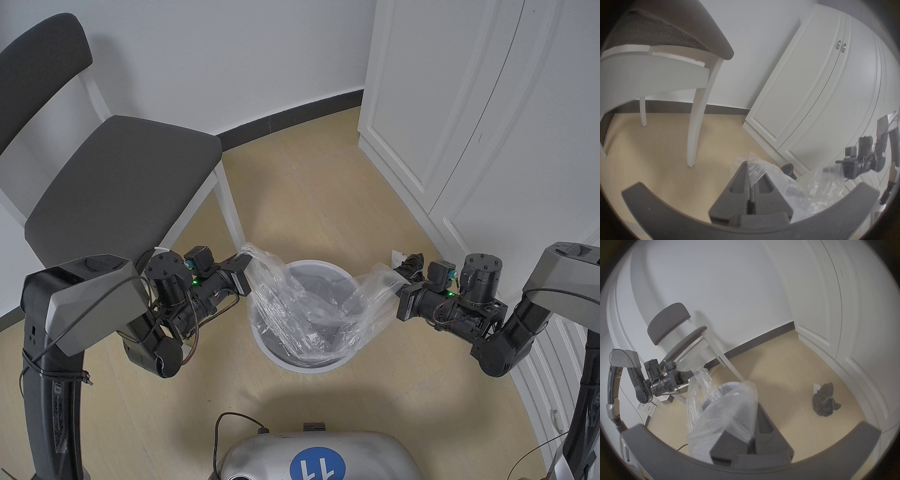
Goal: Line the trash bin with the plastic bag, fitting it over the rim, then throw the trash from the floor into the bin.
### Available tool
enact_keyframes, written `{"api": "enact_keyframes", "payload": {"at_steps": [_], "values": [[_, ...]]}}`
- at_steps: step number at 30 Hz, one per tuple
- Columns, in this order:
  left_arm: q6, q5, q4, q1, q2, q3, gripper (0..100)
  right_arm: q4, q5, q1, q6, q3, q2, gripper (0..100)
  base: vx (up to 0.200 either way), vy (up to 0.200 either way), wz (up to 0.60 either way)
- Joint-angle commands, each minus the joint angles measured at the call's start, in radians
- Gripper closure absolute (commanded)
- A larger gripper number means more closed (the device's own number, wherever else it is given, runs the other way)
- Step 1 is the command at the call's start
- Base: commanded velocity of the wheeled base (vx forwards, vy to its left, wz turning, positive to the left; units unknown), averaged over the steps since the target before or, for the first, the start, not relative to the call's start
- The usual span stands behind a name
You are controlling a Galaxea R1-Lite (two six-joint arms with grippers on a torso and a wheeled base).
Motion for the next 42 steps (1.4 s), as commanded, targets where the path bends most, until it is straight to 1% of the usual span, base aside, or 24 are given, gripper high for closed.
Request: {"api": "enact_keyframes", "payload": {"at_steps": [1,2,3,4,13,15,17,18,20,22,23,24,25,26,27,29,30,34,36,38,40,42], "values": [[-0.010,0.033,-0.001,-0.041,0.024,-0.009,100,-0.011,-0.002,-0.001,0.006,-0.012,0.078,100,0.000,0.000,0.00],[-0.010,0.033,-0.001,-0.041,0.024,-0.009,100,-0.011,-0.002,-0.001,0.006,-0.012,0.078,100,0.000,0.000,0.00],[-0.008,0.050,-0.001,-0.061,0.024,-0.009,100,-0.009,-0.001,-0.021,0.005,-0.013,0.081,100,0.000,0.000,0.00],[-0.008,0.051,-0.001,-0.064,0.024,-0.007,100,-0.009,0.001,-0.030,0.005,-0.013,0.081,100,0.000,0.000,0.00],[-0.007,0.048,-0.001,-0.066,0.050,-0.009,100,-0.009,0.007,-0.062,-0.009,-0.013,0.091,100,0.000,0.000,0.00],[0.001,0.046,0.002,-0.057,0.039,0.004,100,-0.006,0.007,-0.073,-0.052,-0.004,0.088,100,0.000,0.000,0.00],[0.021,0.045,0.016,-0.043,0.010,0.014,100,0.008,0.007,-0.096,-0.127,0.008,0.084,100,0.000,0.000,0.00],[0.042,0.045,0.042,-0.030,-0.027,0.039,100,0.028,0.007,-0.111,-0.178,0.021,0.078,100,0.000,0.000,0.00],[0.094,0.039,0.116,-0.015,-0.103,0.099,100,0.061,0.007,-0.131,-0.242,0.036,0.059,100,0.000,0.000,0.00],[0.094,0.039,0.116,-0.015,-0.103,0.099,100,0.061,0.007,-0.131,-0.242,0.036,0.059,100,0.000,0.000,0.00],[0.174,0.039,0.315,-0.006,-0.215,0.142,100,0.132,0.004,-0.150,-0.308,0.060,0.022,100,0.000,0.000,0.00],[0.182,0.039,0.357,-0.006,-0.232,0.145,100,0.147,0.004,-0.151,-0.317,0.064,0.015,100,0.000,0.000,0.00],[0.186,0.048,0.433,-0.007,-0.264,0.145,100,0.176,0.002,-0.156,-0.336,0.068,0.001,100,0.000,0.000,0.00],[0.186,0.048,0.433,-0.007,-0.264,0.145,100,0.176,0.002,-0.156,-0.336,0.068,0.001,100,0.000,0.000,0.00],[0.193,0.051,0.515,-0.011,-0.296,0.149,100,0.201,-0.001,-0.161,-0.351,0.076,-0.008,100,0.000,0.000,0.00],[0.194,0.051,0.547,-0.012,-0.310,0.149,100,0.203,-0.001,-0.162,-0.359,0.080,-0.008,100,0.000,0.000,0.00],[0.200,0.051,0.582,-0.012,-0.320,0.152,100,0.201,-0.001,-0.164,-0.368,0.085,-0.008,100,0.000,0.000,0.00],[0.274,0.046,0.774,0.002,-0.364,0.154,100,0.199,0.004,-0.185,-0.432,0.107,-0.011,100,0.000,0.000,0.00],[0.291,0.042,0.823,0.006,-0.369,0.152,100,0.199,0.005,-0.185,-0.438,0.116,-0.013,100,0.000,0.000,0.00],[0.306,0.039,0.858,0.006,-0.370,0.154,100,0.201,0.005,-0.185,-0.440,0.119,-0.014,100,0.000,0.000,0.00],[0.311,0.039,0.866,0.005,-0.366,0.154,100,0.203,0.005,-0.185,-0.449,0.122,-0.017,100,0.000,0.000,0.00],[0.326,0.039,0.874,0.003,-0.356,0.159,100,0.209,0.005,-0.193,-0.475,0.131,-0.022,100,0.000,0.000,0.00]]}}
